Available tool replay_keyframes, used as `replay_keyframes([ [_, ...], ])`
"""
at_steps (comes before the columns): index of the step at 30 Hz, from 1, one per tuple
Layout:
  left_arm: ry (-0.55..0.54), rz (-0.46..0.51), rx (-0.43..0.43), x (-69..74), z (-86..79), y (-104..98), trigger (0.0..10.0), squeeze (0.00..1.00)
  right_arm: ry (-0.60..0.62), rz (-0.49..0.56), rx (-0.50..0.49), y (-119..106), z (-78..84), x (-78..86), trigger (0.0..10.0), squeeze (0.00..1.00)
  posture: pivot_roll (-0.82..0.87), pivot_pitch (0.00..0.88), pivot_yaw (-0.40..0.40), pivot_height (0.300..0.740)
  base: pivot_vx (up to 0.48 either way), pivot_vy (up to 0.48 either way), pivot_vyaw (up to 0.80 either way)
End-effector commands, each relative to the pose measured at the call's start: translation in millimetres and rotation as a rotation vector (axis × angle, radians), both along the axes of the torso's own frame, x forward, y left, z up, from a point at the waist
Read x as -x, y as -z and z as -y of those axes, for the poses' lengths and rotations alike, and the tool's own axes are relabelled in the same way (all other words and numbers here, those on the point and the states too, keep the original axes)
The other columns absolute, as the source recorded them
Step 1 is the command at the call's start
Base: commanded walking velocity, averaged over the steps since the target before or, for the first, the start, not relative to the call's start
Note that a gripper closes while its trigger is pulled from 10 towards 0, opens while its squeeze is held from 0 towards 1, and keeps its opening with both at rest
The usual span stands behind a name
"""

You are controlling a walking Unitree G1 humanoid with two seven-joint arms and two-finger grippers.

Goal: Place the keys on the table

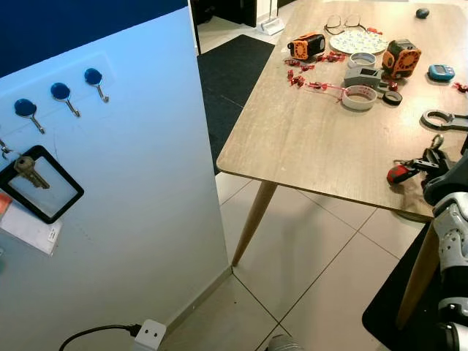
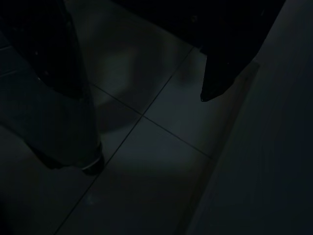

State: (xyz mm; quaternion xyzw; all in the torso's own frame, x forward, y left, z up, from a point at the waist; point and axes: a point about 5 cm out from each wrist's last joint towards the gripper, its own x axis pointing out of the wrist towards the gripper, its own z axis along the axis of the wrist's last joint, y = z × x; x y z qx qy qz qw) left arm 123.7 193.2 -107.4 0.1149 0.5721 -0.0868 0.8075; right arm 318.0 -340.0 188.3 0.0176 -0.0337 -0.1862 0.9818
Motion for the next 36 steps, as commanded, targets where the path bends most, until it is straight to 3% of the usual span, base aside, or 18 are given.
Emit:
replay_keyframes([
  [1, -0.003, -0.025, -0.007, 7.5, -3.2, 1.8, 10.0, 0.00, 0.014, 0.005, 0.042, -3.6, 1.0, -2.5, 10.0, 0.00, -0.15, 0.110, 0.139, 0.740, 0.000, 0.000, 0.00],
  [8, 0.003, -0.027, -0.011, 7.9, -4.3, 1.8, 10.0, 0.00, -0.024, 0.021, 0.068, -7.2, -9.8, -14.9, 10.0, 0.00, -0.14, 0.116, 0.145, 0.740, 0.000, 0.000, 0.00],
  [19, 0.009, -0.033, -0.014, 9.4, -5.9, 2.0, 10.0, 0.00, -0.013, 0.008, 0.066, -1.7, -10.4, -18.7, 10.0, 0.01, -0.14, 0.131, 0.156, 0.740, 0.000, 0.000, 0.00],
  [20, 0.010, -0.034, -0.015, 9.6, -6.1, 2.0, 10.0, 0.00, -0.009, 0.008, 0.062, 0.0, -10.2, -18.0, 10.0, 1.00, -0.14, 0.133, 0.157, 0.740, 0.000, 0.000, 0.00],
  [26, 0.012, -0.036, -0.017, 10.4, -6.8, 2.1, 10.0, 0.00, 0.033, 0.047, 0.044, -1.3, -7.8, -14.8, 10.0, 1.00, -0.14, 0.136, 0.160, 0.740, 0.000, 0.000, 0.00],
  [27, 0.012, -0.036, -0.018, 10.5, -6.9, 2.1, 10.0, 0.00, 0.027, 0.090, 0.029, -6.1, -8.3, -14.8, 10.0, 0.87, -0.14, 0.136, 0.162, 0.740, 0.000, 0.000, 0.00],
  [29, 0.014, -0.036, -0.018, 10.6, -7.0, 2.1, 10.0, 0.00, 0.006, 0.194, -0.004, -20.3, -10.4, -14.9, 10.0, 0.83, -0.14, 0.136, 0.162, 0.740, 0.000, 0.000, 0.00],
  [30, 0.014, -0.036, -0.018, 10.6, -7.0, 2.1, 10.0, 0.00, 0.006, 0.194, -0.004, -20.3, -10.4, -14.9, 10.0, 0.83, -0.14, 0.136, 0.162, 0.740, 0.000, 0.000, 0.00],
  [31, 0.015, -0.035, -0.018, 10.4, -6.9, 2.0, 10.0, 0.00, -0.007, 0.236, -0.021, -26.4, -11.9, -15.3, 10.0, 0.72, -0.14, 0.131, 0.162, 0.740, 0.000, 0.000, 0.00],
  [33, 0.016, -0.034, -0.018, 9.8, -6.9, 1.9, 10.0, 0.00, -0.106, 0.289, -0.036, -36.8, -25.5, -19.3, 10.0, 0.07, -0.14, 0.126, 0.161, 0.740, 0.000, 0.000, 0.00],
  [36, 0.016, -0.033, -0.018, 9.6, -6.9, 1.9, 10.0, 0.00, -0.145, 0.297, -0.034, -38.8, -31.1, -20.8, 10.0, 0.07, -0.14, 0.126, 0.161, 0.740, 0.000, 0.000, 0.00],
])
